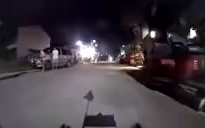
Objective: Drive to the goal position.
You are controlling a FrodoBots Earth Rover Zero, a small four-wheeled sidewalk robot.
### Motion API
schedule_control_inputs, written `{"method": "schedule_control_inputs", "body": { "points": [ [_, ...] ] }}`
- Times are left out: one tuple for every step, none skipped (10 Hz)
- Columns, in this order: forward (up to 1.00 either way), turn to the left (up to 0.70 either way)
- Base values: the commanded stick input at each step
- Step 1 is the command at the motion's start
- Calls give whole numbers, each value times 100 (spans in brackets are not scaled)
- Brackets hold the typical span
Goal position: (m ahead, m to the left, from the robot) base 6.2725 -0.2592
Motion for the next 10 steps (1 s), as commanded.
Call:
{"method": "schedule_control_inputs", "body": {
  "points": [
    [85,0],
    [85,0],
    [85,0],
    [85,0],
    [85,0],
    [85,0],
    [85,0],
    [85,0],
    [85,0],
    [85,0]
  ]
}}
